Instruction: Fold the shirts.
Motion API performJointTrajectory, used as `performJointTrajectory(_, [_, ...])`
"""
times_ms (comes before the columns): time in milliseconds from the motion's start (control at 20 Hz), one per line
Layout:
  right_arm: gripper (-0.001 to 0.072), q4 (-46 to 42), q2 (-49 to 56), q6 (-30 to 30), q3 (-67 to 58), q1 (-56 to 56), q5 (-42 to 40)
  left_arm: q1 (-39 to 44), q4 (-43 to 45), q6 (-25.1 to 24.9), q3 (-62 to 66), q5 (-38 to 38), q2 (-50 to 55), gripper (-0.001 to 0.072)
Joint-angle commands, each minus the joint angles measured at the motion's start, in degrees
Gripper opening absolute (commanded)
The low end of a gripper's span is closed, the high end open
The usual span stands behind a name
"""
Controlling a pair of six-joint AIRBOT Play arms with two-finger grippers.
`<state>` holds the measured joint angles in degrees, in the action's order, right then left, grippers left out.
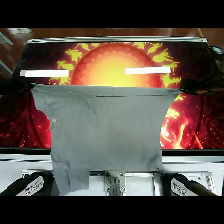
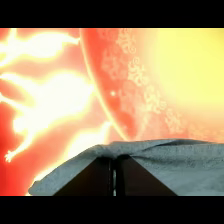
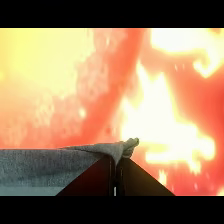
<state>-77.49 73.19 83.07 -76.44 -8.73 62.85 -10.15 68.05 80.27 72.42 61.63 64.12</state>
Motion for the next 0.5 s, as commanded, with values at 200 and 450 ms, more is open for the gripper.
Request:
performJointTrajectory(200, [0.006, 0.5, 22.03, 3.34, 1.4, 8.72, -46.12, 3.15, -8.13, -6.75, 9.31, -23.08, 29.57, 0.0032])
performJointTrajectory(450, [0.0061, 0.76, 27.71, 3.82, 1.4, 8.44, -49.13, 4.66, -8.15, -6.51, 9.99, -30.38, 35.76, 0.0032])
